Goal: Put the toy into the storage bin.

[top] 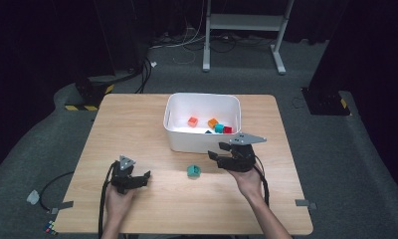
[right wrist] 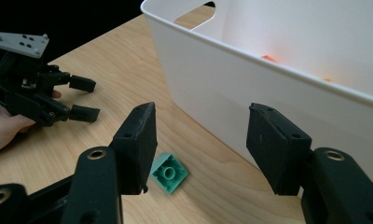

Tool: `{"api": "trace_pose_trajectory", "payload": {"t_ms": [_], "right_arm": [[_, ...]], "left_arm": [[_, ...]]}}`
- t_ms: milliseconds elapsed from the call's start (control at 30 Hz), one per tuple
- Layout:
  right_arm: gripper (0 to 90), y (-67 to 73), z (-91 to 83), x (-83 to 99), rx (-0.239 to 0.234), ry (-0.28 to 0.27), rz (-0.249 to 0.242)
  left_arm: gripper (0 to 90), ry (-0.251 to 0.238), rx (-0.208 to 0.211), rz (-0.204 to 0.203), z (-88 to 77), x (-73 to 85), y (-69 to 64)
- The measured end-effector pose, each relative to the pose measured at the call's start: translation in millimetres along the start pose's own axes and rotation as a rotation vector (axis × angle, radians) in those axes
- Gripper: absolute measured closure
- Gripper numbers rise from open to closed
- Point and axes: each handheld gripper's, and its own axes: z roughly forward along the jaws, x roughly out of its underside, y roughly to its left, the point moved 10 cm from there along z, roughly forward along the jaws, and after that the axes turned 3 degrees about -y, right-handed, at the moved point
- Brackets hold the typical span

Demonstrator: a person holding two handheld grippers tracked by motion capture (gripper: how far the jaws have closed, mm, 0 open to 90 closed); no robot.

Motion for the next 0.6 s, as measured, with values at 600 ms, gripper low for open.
{"api": "trace_pose_trajectory", "payload": {"t_ms": [600], "right_arm": [[39.2,20.7,38.4,47.0,-0.04,0.09,0.007]], "left_arm": [[16.3,0.0,-0.001,-0.001,0.0,0.0,0.0]]}}
